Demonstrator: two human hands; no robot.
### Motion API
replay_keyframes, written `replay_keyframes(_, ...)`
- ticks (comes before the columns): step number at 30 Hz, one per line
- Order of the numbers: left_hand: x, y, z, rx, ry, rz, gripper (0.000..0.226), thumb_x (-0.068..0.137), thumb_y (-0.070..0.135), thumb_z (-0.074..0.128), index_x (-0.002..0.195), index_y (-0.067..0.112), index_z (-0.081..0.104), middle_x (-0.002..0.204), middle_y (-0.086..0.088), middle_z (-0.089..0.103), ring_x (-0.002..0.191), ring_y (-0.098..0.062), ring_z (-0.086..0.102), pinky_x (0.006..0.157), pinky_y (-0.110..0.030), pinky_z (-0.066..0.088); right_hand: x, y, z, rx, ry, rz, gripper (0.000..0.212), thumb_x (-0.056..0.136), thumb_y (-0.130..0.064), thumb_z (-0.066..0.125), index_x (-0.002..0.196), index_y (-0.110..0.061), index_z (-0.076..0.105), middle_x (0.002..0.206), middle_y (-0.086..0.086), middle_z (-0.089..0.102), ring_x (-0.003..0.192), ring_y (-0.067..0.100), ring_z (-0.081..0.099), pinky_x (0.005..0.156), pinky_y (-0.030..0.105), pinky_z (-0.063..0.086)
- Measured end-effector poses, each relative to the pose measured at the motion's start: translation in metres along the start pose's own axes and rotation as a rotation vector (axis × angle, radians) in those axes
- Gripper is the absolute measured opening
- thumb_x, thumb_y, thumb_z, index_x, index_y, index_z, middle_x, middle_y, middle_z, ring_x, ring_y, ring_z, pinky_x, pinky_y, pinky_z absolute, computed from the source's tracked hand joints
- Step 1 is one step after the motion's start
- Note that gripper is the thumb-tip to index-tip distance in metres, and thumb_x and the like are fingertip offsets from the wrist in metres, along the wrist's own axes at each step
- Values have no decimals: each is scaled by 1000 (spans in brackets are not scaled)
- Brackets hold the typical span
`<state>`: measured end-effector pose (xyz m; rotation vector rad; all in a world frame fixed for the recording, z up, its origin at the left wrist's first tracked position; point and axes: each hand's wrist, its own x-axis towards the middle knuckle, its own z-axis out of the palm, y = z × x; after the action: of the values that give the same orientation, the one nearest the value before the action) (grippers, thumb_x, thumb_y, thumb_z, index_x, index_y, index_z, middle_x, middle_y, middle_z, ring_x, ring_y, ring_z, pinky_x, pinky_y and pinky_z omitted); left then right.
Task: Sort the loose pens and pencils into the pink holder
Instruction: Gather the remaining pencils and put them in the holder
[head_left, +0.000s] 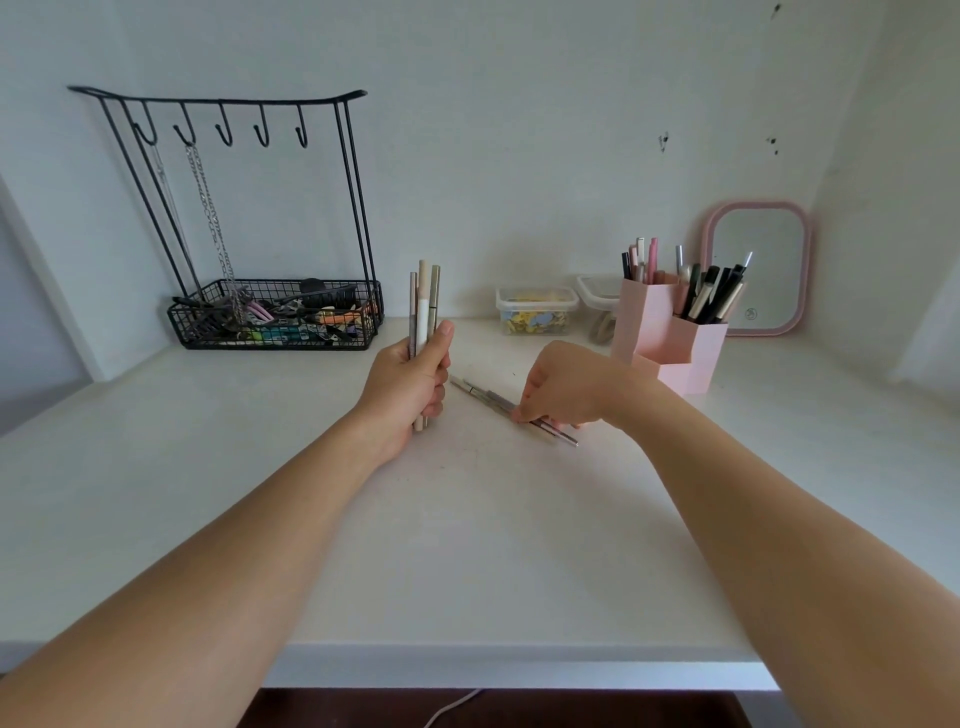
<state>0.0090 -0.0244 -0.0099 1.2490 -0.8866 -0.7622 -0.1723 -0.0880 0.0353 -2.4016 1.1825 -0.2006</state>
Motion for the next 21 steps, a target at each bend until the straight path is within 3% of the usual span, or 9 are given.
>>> replay_keyframes(3, 0, 0, 0, 1, 7, -11, 42, 93, 51, 64, 73, 17, 50, 47, 12, 34, 39, -8, 27, 38, -21, 25, 0, 1, -3, 60, 48, -5, 24, 91, -20, 67, 84, 2, 75, 69, 6, 68, 58, 14, 58, 56, 21, 48)
replay_keyframes(5, 0, 1, 0, -1, 15, -16, 42, 93, 52, 64, 73, 18, 49, 47, 12, 32, 39, -9, 26, 38, -21, 24, 1, -1, -4, 373, 90, -16, 18, 94, -13, 65, 90, 3, 72, 73, 7, 70, 57, 11, 59, 53, 18, 50)
replay_keyframes(8, -2, 4, 2, -36, -6, -21, 44, 91, 57, 64, 75, 18, 51, 50, 10, 30, 41, -10, 23, 38, -21, 23, 0, -9, -3, 952, 27, -163, 8, 96, -8, 61, 95, 0, 65, 84, 13, 71, 61, 11, 64, 60, 19, 55)
replay_keyframes(10, -5, 7, 4, -71, -57, -28, 48, 82, 65, 67, 74, 19, 54, 53, 7, 30, 42, -11, 23, 39, -20, 22, 0, -14, 1, 1110, -1, -253, 8, 96, -9, 61, 95, -2, 65, 88, 14, 71, 67, 14, 66, 64, 21, 57)
replay_keyframes(13, -8, 9, 7, -45, -153, 3, 53, 68, 69, 73, 77, 19, 60, 55, 4, 31, 43, -11, 25, 41, -21, 22, 1, -19, 11, 1179, 0, -284, 10, 94, -7, 63, 101, 0, 65, 85, 10, 69, 71, 14, 65, 65, 22, 55)
replay_keyframes(16, -10, 7, 9, -32, -291, 36, 46, 72, 48, 75, 102, 13, 70, 56, 7, 29, 45, -10, 24, 42, -21, 20, 2, -20, 19, 1175, 28, -254, 7, 92, -6, 65, 98, -4, 68, 76, 3, 64, 68, 10, 59, 61, 21, 49)
replay_keyframes(19, -14, 8, 11, -76, -343, -4, 4, 70, 20, 62, 74, 18, 61, 57, 3, 29, 48, -12, 23, 45, -24, 17, 3, -18, 21, 1134, 53, -182, 2, 87, -11, 72, 89, -10, 71, 76, 3, 58, 64, 10, 48, 57, 22, 41)
replay_keyframes(21, -14, 8, 10, -59, -333, -23, 14, 63, 7, 54, 72, 15, 47, 57, 1, 31, 47, -13, 26, 46, -24, 19, 4, -18, 22, 1071, 79, -178, 7, 84, -13, 77, 87, -9, 72, 75, 4, 56, 62, 10, 45, 57, 22, 40)
